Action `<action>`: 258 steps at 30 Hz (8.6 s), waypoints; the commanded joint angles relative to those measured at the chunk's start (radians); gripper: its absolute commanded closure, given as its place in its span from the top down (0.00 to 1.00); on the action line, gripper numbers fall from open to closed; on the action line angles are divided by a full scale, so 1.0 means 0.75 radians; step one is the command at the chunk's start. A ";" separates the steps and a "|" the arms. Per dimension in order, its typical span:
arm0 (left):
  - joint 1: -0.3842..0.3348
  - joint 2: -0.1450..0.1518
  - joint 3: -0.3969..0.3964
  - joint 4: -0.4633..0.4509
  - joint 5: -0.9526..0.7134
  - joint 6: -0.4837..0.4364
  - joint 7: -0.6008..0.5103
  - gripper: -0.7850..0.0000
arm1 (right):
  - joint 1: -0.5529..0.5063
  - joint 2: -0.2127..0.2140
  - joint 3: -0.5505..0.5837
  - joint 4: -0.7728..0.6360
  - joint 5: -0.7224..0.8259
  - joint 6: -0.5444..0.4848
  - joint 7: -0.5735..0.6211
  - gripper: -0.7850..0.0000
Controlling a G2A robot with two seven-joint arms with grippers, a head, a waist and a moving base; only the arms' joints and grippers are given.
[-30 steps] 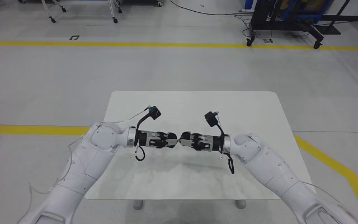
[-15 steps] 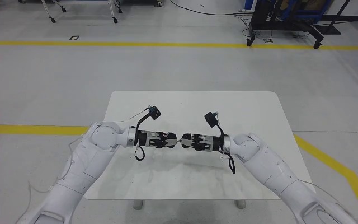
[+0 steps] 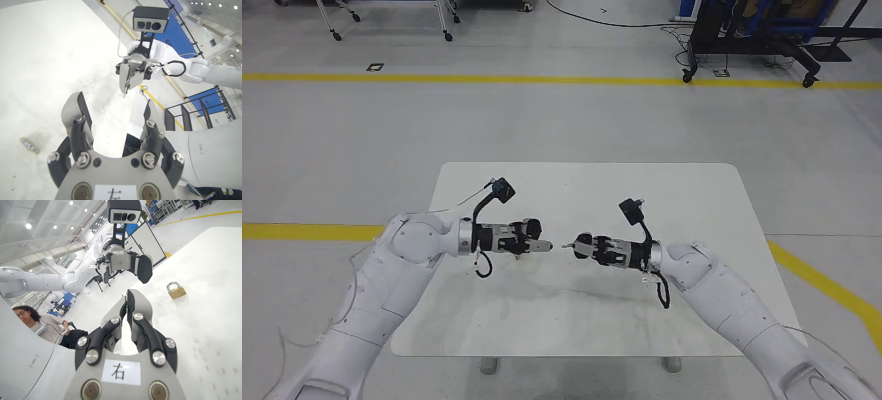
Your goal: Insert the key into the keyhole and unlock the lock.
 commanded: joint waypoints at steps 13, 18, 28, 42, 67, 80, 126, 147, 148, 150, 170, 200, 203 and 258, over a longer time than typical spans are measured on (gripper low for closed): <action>0.187 0.043 -0.014 -0.318 0.859 0.426 0.127 1.00 | -0.141 0.062 0.228 -0.147 0.065 0.000 -0.079 0.00; 0.121 0.016 0.071 -0.231 0.897 0.519 0.145 1.00 | -0.148 0.065 0.240 -0.155 0.071 0.000 -0.083 0.00; 0.009 -0.030 0.178 -0.113 0.917 0.671 0.101 0.60 | -0.148 0.065 0.240 -0.155 0.071 0.000 -0.083 0.00; -0.062 -0.078 0.275 -0.036 0.972 0.787 0.057 0.30 | -0.148 0.065 0.240 -0.155 0.071 0.000 -0.083 0.00; -0.049 -0.098 0.279 -0.041 1.074 0.775 0.060 0.07 | -0.148 0.065 0.240 -0.155 0.071 0.000 -0.083 0.00; -0.038 -0.103 0.262 -0.046 1.081 0.756 0.040 0.14 | -0.148 0.065 0.240 -0.155 0.071 0.000 -0.083 0.00; 0.033 -0.097 0.141 -0.115 1.024 0.642 0.125 0.00 | -0.148 0.065 0.240 -0.155 0.071 0.000 -0.083 0.00; 0.029 -0.106 0.017 0.050 0.204 0.290 0.142 0.00 | -0.139 0.029 0.184 -0.141 0.260 0.006 -0.183 0.00; -0.003 -0.117 0.027 0.118 0.043 0.245 0.085 0.00 | -0.125 0.023 0.172 -0.121 0.291 0.004 -0.183 0.00; -0.062 -0.141 0.055 0.260 -0.264 0.172 -0.039 0.00 | -0.094 0.008 0.153 -0.083 0.325 0.003 -0.198 0.00; -0.329 -0.262 0.286 0.714 -0.976 0.234 -0.356 0.00 | 0.078 -0.116 -0.012 0.095 0.418 0.000 -0.114 0.00; -0.371 -0.290 0.295 0.766 -1.109 0.800 -0.226 0.00 | -0.044 -0.101 0.128 0.007 0.583 0.072 0.009 0.00; -0.391 -0.298 0.297 0.778 -1.132 0.987 -0.183 0.00 | -0.112 -0.084 0.184 -0.037 0.631 0.168 -0.022 0.00; -0.402 -0.423 0.321 0.716 -0.898 1.135 0.587 0.00 | -0.232 -0.190 0.147 -0.282 0.823 1.068 -0.544 0.00</action>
